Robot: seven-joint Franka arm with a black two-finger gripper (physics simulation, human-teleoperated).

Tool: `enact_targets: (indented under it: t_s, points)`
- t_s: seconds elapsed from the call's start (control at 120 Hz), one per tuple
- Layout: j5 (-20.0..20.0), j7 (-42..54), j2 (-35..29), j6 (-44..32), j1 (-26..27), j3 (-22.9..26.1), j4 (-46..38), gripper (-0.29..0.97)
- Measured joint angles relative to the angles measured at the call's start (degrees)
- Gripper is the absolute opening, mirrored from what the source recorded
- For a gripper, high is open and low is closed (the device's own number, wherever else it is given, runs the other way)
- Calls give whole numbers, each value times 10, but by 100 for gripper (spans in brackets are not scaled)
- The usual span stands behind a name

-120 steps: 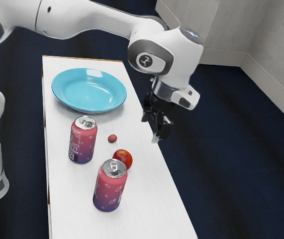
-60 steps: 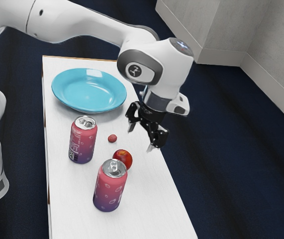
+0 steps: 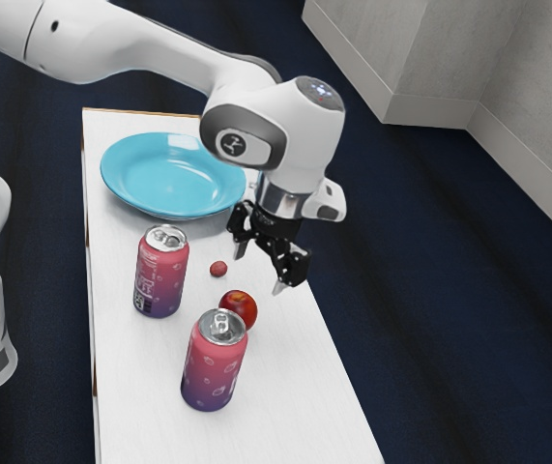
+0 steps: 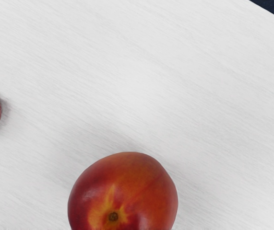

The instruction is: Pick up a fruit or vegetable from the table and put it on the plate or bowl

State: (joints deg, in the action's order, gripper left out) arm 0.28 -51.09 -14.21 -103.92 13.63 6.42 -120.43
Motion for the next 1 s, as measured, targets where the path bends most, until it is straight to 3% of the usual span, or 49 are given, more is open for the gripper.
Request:
enact_targets:
  t_s: [1.0]
  points:
    - [-50,-7,8,-97,-9,-9,-87,68]
